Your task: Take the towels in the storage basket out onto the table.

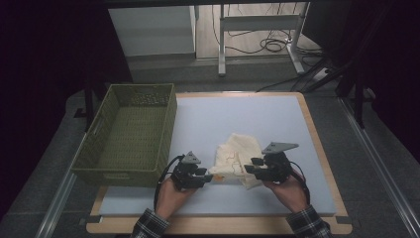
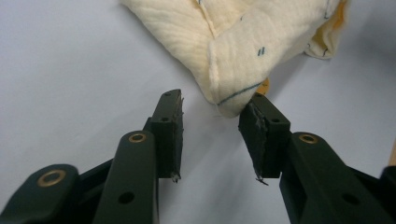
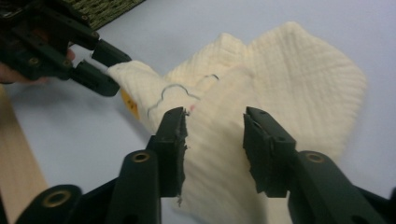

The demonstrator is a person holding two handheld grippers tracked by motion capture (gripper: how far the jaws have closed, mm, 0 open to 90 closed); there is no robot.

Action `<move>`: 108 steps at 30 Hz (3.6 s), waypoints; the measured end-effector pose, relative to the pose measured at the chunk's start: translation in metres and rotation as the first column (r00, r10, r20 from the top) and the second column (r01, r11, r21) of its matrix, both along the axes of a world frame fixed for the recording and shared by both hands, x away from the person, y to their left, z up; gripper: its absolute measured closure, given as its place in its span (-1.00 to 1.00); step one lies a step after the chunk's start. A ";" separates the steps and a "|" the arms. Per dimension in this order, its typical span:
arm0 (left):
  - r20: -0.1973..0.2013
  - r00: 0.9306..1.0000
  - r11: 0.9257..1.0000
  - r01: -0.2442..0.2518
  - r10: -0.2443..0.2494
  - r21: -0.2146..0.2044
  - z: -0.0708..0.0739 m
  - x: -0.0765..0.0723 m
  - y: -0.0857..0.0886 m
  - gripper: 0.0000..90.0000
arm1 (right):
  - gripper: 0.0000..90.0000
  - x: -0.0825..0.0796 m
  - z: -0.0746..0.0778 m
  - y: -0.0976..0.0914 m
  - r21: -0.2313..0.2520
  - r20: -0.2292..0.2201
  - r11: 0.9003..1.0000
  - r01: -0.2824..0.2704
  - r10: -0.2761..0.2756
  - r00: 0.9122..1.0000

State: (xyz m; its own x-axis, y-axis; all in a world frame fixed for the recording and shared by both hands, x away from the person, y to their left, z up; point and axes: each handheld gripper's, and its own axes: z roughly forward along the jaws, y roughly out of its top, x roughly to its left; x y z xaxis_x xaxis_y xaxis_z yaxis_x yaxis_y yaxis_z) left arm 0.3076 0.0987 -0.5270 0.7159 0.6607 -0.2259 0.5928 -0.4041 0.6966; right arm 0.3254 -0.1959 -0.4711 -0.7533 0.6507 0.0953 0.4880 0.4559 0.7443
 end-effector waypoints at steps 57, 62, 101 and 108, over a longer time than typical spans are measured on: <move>0.010 0.999 0.997 0.038 -0.037 -0.063 0.041 0.065 -0.069 0.03 | 0.35 0.038 0.002 -0.039 -0.014 -0.039 0.998 0.065 -0.066 0.997; -0.023 1.000 1.000 -0.006 0.006 -0.004 0.028 0.083 -0.085 0.00 | 0.14 0.043 -0.014 -0.024 -0.066 -0.028 0.996 0.052 -0.053 0.998; 0.064 0.977 0.979 0.198 -0.202 0.058 0.021 0.048 -0.097 0.94 | 0.93 0.027 0.007 -0.065 -0.052 -0.013 0.993 0.105 -0.105 0.994; 0.083 0.995 0.997 0.061 -0.057 -0.045 0.049 0.058 -0.053 0.93 | 0.93 0.023 0.020 -0.090 -0.017 0.008 0.988 0.154 -0.154 0.988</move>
State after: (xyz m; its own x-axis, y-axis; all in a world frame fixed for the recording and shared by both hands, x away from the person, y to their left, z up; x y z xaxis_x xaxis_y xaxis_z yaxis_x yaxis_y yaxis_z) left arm 0.3660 0.0457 -0.4778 0.7707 0.6067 -0.1948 0.5090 -0.4023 0.7609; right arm 0.3484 -0.2858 -0.4515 -0.6443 0.7608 0.0781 0.5488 0.3888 0.7400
